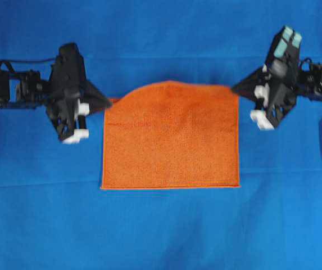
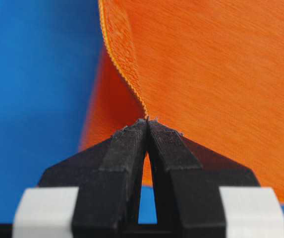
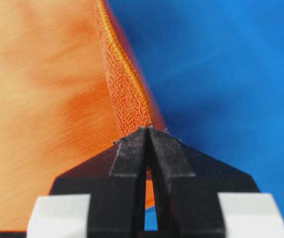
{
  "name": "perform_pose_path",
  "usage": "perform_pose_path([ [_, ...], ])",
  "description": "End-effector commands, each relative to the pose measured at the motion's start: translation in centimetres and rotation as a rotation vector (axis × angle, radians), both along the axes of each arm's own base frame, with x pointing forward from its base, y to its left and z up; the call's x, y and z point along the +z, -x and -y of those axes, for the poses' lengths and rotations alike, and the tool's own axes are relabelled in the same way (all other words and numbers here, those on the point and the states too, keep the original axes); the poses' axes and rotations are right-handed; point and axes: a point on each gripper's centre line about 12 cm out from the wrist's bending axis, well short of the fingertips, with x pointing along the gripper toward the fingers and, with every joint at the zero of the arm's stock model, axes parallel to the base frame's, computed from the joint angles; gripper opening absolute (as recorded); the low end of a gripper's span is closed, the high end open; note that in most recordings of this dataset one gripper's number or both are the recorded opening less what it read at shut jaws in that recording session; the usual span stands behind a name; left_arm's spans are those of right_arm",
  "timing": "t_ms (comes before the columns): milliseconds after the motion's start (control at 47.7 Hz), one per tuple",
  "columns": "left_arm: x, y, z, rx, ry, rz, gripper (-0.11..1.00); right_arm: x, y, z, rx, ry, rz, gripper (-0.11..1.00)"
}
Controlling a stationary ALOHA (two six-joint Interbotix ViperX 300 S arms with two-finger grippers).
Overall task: Fold the orange towel.
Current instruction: 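Fold the far edge toward the near edge with both grippers, release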
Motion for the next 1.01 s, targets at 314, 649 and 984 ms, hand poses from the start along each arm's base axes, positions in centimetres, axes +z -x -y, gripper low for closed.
perform_pose_path([
  [314,-1.1,0.1,7.3,-0.139,0.109,-0.069,0.01,-0.5,-0.6,-7.6,0.185,-0.135,-0.023,0.01],
  [649,-3.3,-0.4,10.1,-0.173,0.147,-0.125,0.01,-2.8,-1.6,-10.0,0.219,-0.18,-0.113,0.01],
  [984,-4.2,-0.8,9.5,-0.147,0.153,-0.114,0.01,-3.8,-2.3,-10.6,0.218,-0.194,-0.151,0.01],
])
